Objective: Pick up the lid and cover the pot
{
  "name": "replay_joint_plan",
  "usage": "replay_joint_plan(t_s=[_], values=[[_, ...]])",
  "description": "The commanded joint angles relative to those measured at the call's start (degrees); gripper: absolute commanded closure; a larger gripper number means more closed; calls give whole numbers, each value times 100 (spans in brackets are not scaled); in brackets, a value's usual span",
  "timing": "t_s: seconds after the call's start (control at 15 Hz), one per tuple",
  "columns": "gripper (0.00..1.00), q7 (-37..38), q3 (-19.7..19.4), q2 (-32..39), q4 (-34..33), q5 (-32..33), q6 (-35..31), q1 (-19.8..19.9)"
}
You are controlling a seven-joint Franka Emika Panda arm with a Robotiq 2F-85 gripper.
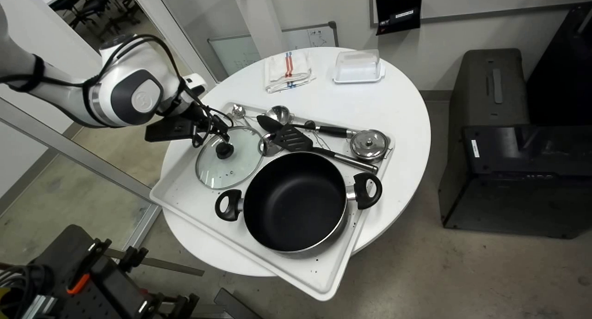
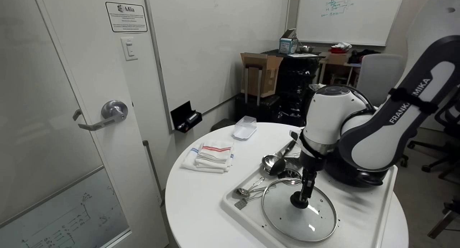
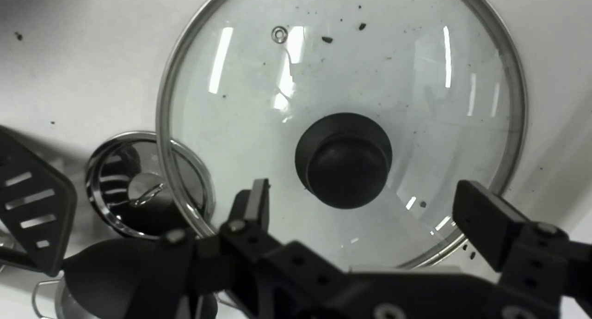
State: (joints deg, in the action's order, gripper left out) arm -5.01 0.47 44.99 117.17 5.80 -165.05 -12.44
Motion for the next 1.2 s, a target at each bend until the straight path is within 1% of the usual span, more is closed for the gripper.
replay_joint_plan(t_s=[0.0, 0.47, 0.73, 0.8, 0.87, 0.93, 1.13], values=[[0, 204, -167, 346, -336, 207, -167, -189], [0, 192, -231, 676, -612, 230, -195, -260], [0, 177, -218, 764, -660, 229, -197, -267], [12, 164, -207, 765, -653, 232, -203, -264], [27, 148, -165, 750, -644, 214, -159, -235], [33, 135, -147, 730, -617, 213, -178, -226], [57, 109, -98, 701, -588, 207, -191, -199]])
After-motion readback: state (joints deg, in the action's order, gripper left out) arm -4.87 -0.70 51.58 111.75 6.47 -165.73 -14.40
